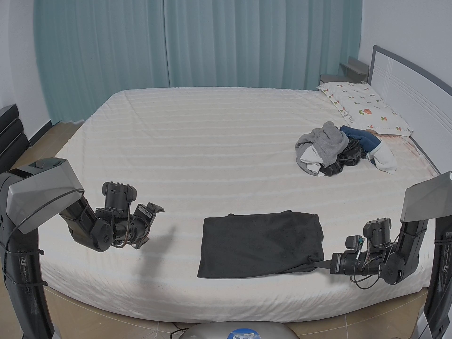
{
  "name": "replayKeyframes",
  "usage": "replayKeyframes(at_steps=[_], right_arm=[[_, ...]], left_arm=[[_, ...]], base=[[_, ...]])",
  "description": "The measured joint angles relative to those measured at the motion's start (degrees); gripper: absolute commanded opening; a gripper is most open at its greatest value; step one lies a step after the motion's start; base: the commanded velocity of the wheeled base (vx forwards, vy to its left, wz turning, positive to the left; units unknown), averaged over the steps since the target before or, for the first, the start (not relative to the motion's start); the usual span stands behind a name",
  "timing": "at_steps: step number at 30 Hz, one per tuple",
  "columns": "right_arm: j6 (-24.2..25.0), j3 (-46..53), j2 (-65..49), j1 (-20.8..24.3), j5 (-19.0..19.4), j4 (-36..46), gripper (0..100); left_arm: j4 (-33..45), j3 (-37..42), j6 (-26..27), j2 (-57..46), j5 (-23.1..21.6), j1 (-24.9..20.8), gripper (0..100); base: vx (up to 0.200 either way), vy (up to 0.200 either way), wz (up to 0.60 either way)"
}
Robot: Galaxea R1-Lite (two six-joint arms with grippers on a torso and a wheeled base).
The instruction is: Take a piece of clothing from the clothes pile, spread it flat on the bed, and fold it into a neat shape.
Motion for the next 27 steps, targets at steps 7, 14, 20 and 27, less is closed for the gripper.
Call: replayKeyframes(at_steps=[7,14,20,27], right_arm=[[-5.8,1.4,0.1,-1.6,0.0,0.0,0],[-7.2,2.1,0.5,-2.6,0.0,0.0,0],[-9.2,2.5,0.9,-3.2,0.0,0.0,100],[-8.6,1.6,0.8,-3.9,0.6,-0.7,100]], left_arm=[[0.0,0.0,0.0,0.0,0.0,0.0,100],[0.0,0.0,0.0,0.0,0.0,0.0,100],[0.0,0.0,0.0,0.0,0.0,0.0,100],[0.0,0.0,0.0,0.0,0.0,0.0,100]], base=[[0.000,0.000,0.00],[0.000,0.000,0.00],[0.000,0.000,0.00],[0.000,0.000,0.00]])
